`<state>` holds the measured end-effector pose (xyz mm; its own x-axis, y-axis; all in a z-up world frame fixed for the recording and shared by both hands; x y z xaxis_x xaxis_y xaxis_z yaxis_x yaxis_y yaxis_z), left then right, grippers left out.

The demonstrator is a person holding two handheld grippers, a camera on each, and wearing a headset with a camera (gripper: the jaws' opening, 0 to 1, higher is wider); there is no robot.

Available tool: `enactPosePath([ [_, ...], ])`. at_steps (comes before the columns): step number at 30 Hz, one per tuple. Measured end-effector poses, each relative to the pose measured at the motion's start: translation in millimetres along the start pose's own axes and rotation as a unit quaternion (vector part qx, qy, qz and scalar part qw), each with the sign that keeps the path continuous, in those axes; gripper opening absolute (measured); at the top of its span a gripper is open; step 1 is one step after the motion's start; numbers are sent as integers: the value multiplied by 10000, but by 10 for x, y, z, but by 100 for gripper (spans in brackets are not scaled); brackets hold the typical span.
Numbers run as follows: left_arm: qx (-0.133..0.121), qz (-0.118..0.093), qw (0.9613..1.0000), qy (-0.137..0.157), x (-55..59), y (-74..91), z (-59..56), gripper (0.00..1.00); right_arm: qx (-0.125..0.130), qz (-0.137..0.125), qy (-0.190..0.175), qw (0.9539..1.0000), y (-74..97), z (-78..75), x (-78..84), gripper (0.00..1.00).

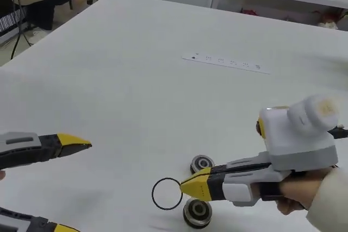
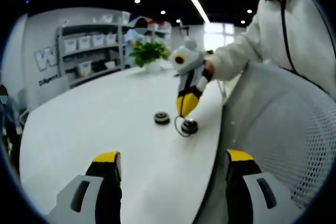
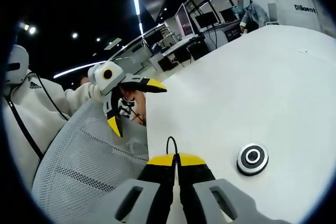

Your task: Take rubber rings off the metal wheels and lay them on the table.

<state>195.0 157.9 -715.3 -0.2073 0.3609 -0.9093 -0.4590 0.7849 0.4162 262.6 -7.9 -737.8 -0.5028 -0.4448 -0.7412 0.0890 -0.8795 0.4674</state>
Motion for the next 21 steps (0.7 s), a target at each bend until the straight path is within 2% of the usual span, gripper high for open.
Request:
enactPosePath([
  [10,-16,-40,10000,49,-3,0,-1,82,-23,168,-25,9999,-173,-52,58,0],
  [21,-32,-45,10000,57,-3,0,-1,82,124,331,-2,9994,-273,-130,134,0],
])
Point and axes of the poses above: the centre of the closed fingertips' face, and the gripper's own axes: y roughly backward along the fingers, z roughly to its left, x roughly out of its underside, the point moved 5 cm from there along y, roughly backward along the fingers, and after that the axes turned 1 degree about x, right-handed, at the moved point
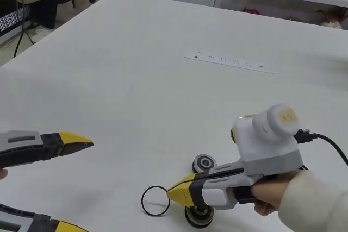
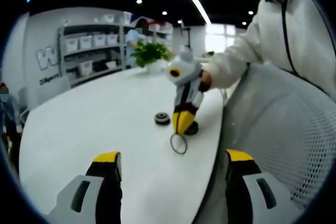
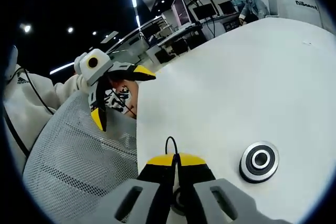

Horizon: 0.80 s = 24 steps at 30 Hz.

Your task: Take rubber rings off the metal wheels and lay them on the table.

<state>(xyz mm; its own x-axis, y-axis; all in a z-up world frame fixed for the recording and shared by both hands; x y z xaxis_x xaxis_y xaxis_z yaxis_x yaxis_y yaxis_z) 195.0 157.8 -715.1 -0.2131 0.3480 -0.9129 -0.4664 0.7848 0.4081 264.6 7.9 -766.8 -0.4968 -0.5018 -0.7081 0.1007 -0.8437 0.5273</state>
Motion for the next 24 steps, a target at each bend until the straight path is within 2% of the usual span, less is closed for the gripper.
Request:
enactPosePath([
  [12,2,-16,10000,30,4,-6,-10,81,185,119,244,9995,-67,-59,35,0],
  [24,-17,-15,10000,43,6,3,-6,81,244,143,319,9991,-48,-78,33,8],
])
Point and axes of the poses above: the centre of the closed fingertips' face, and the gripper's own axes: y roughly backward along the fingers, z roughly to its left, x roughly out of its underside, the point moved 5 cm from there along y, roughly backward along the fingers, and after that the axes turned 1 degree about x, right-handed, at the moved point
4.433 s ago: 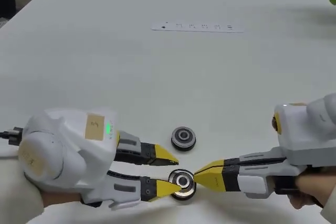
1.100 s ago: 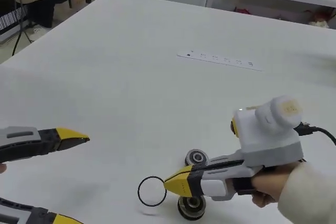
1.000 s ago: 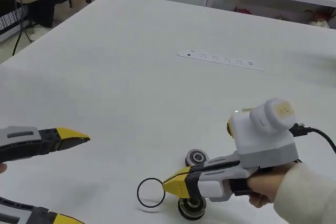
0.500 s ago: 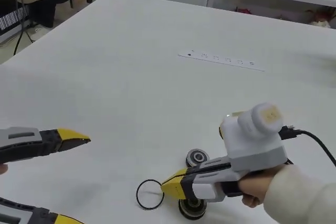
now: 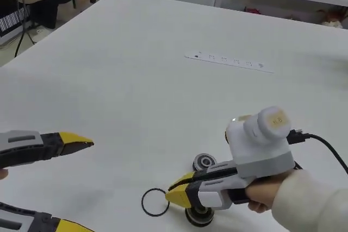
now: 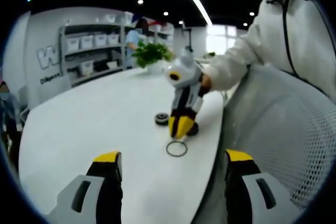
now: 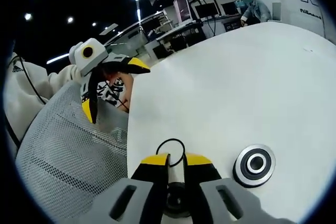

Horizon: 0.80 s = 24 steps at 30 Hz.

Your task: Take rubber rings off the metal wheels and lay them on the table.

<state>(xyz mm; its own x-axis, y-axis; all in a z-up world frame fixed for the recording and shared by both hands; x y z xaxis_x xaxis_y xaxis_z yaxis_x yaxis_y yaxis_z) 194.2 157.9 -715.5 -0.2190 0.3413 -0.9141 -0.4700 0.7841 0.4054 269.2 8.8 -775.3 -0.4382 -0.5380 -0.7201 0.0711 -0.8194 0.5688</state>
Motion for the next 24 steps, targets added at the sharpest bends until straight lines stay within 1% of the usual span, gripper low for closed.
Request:
enactPosePath([
  [12,12,5,10000,-39,-22,-7,17,81,51,-157,65,9998,162,27,-65,12],
  [24,56,10,9999,-85,-57,-20,31,81,176,-375,178,9990,423,56,-104,19],
])
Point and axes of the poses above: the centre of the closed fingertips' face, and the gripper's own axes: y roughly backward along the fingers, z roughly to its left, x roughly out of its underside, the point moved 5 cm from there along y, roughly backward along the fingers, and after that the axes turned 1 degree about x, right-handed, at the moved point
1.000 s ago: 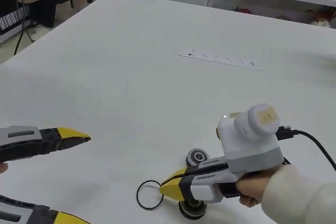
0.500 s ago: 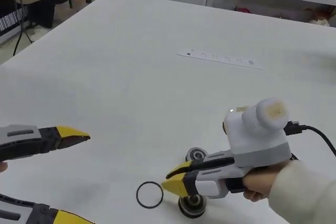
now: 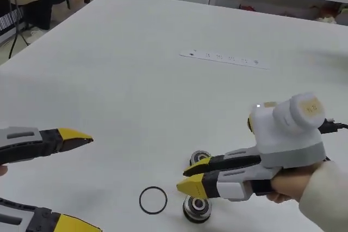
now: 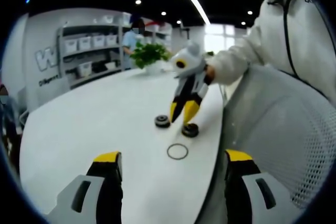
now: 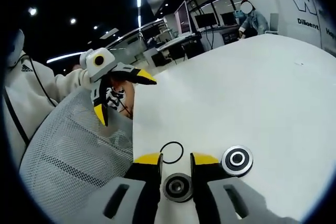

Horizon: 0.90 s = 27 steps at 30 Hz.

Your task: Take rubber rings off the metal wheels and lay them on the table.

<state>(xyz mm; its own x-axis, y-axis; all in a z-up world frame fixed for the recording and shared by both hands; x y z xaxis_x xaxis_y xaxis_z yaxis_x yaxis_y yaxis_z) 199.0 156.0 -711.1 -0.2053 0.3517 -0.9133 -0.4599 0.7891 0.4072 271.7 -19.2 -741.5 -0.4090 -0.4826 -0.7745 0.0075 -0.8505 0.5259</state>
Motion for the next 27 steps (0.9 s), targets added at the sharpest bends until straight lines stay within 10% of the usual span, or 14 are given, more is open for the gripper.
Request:
enactPosePath([
  [27,319,34,9990,-304,-296,-157,20,79,293,-177,322,9989,383,-48,283,31],
])
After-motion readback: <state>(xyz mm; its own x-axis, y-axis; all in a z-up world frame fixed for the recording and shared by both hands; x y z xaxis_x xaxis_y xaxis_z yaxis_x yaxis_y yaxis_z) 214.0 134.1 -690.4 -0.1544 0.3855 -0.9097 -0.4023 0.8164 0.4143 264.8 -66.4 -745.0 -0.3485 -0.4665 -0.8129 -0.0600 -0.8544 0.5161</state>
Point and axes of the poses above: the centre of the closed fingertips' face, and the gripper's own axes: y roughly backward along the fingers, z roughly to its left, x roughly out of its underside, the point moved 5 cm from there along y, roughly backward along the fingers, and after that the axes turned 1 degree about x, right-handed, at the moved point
